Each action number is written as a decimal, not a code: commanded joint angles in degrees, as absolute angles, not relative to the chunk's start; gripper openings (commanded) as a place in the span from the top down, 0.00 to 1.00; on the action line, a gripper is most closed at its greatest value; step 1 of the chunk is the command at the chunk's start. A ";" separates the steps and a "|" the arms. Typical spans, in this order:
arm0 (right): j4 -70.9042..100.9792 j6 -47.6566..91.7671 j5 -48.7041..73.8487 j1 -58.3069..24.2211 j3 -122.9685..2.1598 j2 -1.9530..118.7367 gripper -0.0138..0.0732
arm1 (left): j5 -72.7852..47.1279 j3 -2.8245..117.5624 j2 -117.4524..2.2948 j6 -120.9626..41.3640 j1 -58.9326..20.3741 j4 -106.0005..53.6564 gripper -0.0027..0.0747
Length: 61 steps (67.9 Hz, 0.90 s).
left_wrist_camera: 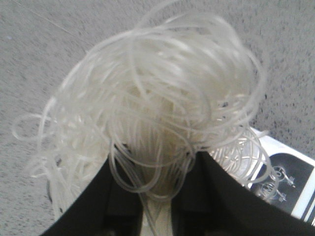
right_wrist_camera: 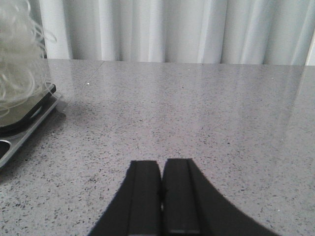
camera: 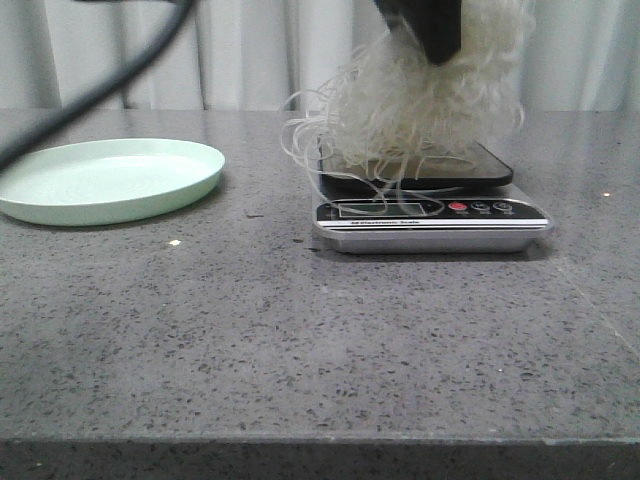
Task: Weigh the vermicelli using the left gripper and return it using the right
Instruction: 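Lift the vermicelli with the left gripper and carry it over the scale, then lower the vermicelli onto the scale platform and open the left gripper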
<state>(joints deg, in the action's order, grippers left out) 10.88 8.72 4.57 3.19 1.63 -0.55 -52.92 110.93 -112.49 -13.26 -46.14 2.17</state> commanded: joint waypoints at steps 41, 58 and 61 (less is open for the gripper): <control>10.24 8.87 -0.34 3.59 1.15 -1.55 0.67 | -55.03 113.23 -110.70 -13.32 -46.38 2.12 0.29; 10.24 8.87 -0.34 3.59 1.15 -1.55 0.67 | -64.76 120.75 -109.62 -12.00 -46.38 2.01 0.18; 10.24 8.87 -0.34 3.59 1.15 -1.55 0.67 | -65.81 121.89 -108.91 -12.00 -46.38 2.16 0.18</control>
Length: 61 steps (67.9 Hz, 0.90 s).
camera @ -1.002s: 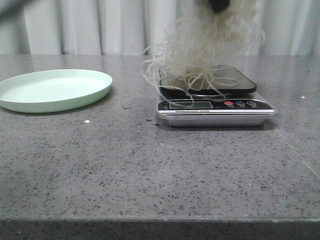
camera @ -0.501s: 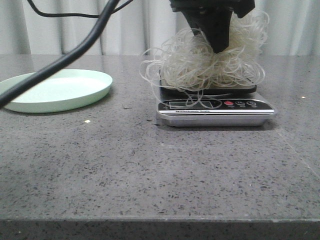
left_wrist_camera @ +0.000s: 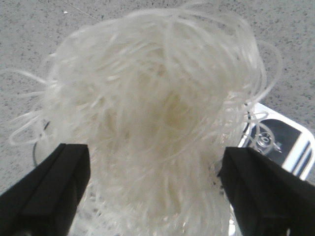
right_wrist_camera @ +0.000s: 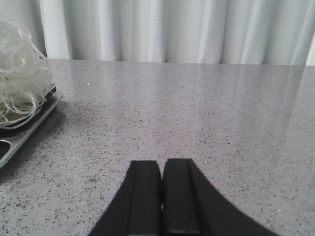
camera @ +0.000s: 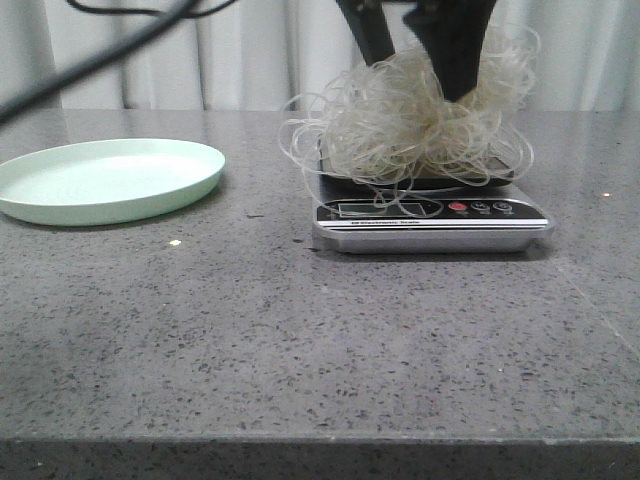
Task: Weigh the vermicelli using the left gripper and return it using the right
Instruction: 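Lower the vermicelli onto the scale platform and open the left gripper, then withdraw the left gripper and let the vermicelli rest on the scale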
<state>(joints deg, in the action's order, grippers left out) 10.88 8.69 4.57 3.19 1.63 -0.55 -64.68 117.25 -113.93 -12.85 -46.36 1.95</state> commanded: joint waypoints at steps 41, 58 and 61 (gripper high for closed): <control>10.29 8.87 -0.46 3.59 1.15 -1.55 0.67 | -56.85 99.23 -77.24 -5.70 -29.80 1.97 0.34; 10.29 8.87 -0.64 3.59 1.15 -1.55 0.67 | -46.28 78.92 -59.25 -4.27 -19.92 1.97 0.54; 10.29 8.87 -0.64 3.59 1.15 -1.55 0.67 | -44.24 74.62 -55.37 -4.27 -17.84 1.97 0.58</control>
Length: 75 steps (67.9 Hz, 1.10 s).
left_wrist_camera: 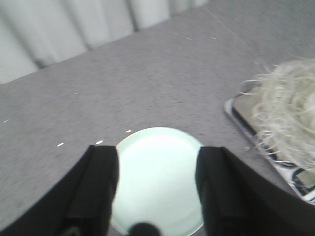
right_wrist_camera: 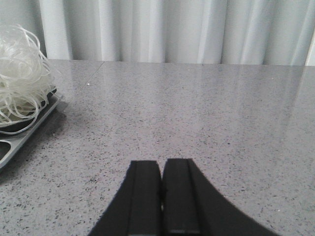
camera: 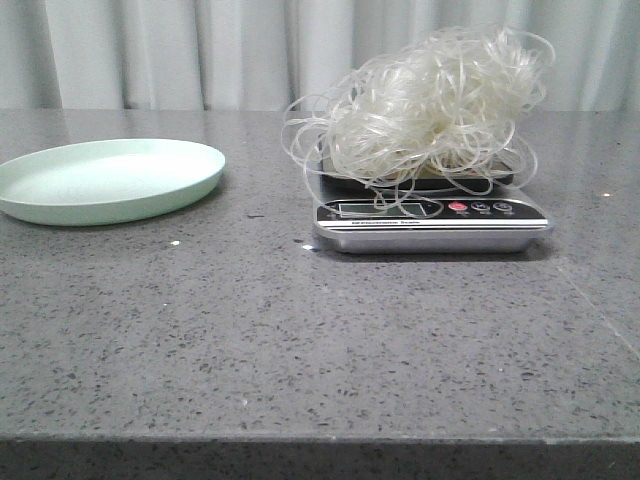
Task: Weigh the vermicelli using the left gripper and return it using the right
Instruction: 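Withdraw the left gripper and let the vermicelli rest on the scale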
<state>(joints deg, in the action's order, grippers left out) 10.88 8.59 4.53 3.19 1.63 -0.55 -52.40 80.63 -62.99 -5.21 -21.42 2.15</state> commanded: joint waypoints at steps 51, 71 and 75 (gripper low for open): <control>19.43 8.25 0.00 3.59 -9.55 0.82 0.67 | -21.98 32.23 -23.33 0.40 -8.59 1.97 0.79; 20.80 8.25 12.42 3.36 -33.13 24.02 0.63 | -21.98 32.23 -23.33 0.40 -8.59 1.97 0.79; 21.93 8.25 13.92 1.78 -38.11 28.08 0.56 | -21.98 32.23 -23.33 0.40 -8.59 1.97 0.79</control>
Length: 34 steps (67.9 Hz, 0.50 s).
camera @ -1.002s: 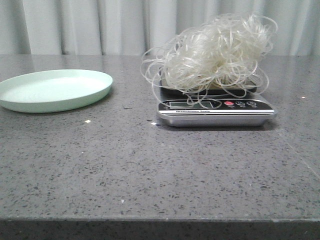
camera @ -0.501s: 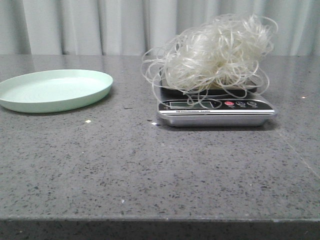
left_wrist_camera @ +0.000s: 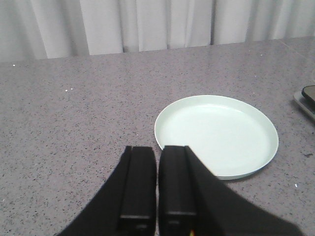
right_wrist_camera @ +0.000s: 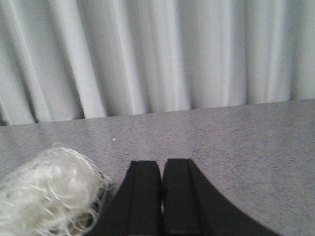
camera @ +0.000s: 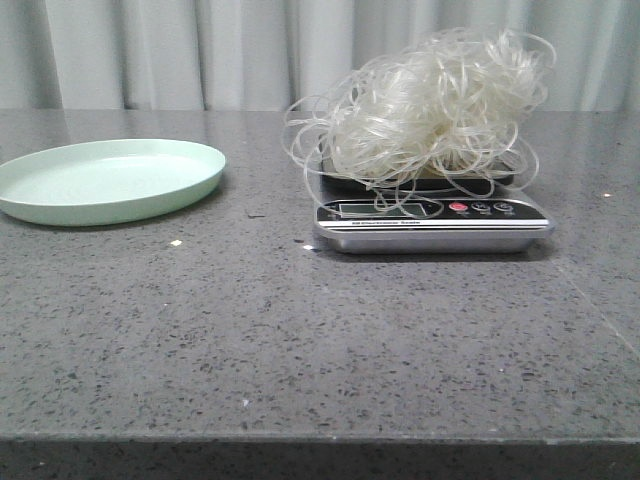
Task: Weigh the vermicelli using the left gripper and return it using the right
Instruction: 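Withdraw the left gripper and let the vermicelli rest on the scale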
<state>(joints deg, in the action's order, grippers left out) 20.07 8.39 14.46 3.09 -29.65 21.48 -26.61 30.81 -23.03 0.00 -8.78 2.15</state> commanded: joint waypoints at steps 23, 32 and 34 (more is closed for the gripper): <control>29.60 8.30 23.92 -6.40 -54.38 49.21 0.16 | -21.98 32.23 -23.33 0.40 -8.59 1.97 0.79; 35.38 8.30 28.06 -7.06 -59.43 58.91 0.15 | -21.98 32.23 -23.33 0.40 -8.59 1.97 0.79; 36.15 8.35 29.05 -7.06 -60.34 60.79 0.15 | -21.98 32.23 -23.33 0.40 -8.59 1.97 0.79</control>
<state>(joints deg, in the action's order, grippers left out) 31.32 8.37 28.70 -6.87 -55.21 54.95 -26.39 30.81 -23.03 0.00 -8.78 2.15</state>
